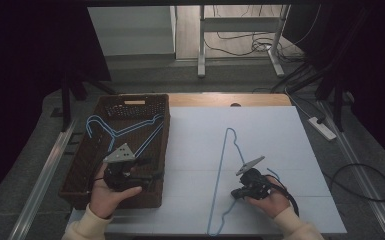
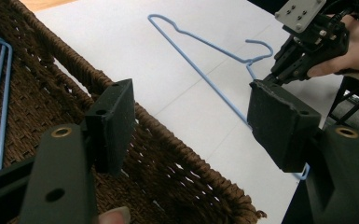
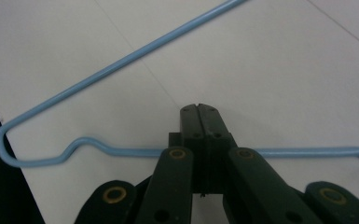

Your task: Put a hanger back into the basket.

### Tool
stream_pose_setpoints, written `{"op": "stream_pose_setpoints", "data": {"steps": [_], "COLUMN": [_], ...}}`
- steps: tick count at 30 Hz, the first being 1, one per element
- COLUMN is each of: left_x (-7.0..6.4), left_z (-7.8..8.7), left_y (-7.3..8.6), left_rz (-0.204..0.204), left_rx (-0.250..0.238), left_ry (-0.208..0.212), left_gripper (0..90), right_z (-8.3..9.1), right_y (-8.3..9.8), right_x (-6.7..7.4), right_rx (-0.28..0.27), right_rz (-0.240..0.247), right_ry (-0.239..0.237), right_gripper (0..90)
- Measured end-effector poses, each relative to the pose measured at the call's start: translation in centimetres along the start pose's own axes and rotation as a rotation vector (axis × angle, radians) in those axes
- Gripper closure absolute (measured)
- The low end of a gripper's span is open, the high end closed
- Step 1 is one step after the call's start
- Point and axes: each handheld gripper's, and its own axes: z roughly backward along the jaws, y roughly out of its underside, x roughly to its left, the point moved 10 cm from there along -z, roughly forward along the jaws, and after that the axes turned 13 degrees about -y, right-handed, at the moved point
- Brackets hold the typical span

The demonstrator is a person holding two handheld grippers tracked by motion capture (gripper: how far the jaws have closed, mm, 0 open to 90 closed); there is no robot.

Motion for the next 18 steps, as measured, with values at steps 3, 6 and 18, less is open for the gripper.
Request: {"op": "stream_pose_setpoints", "data": {"steps": [3,6,18], "left_x": [0.0,0.0,0.0], "left_z": [0.0,0.0,0.1], "left_y": [0.0,0.0,-0.1], "left_rz": [0.0,0.002,-0.001], "left_rx": [0.001,0.001,-0.003], "left_ry": [0.0,0.0,-0.001], "left_gripper": [33.0,33.0,33.0], "right_z": [0.8,1.6,3.1], "right_y": [0.8,1.6,-1.3], "right_x": [-0.5,-1.1,-4.7], "right_rx": [0.016,0.03,-0.039], "right_rz": [-0.019,-0.036,-0.1], "right_ry": [0.01,0.026,0.11], "right_gripper": [90.0,90.0,90.0]}}
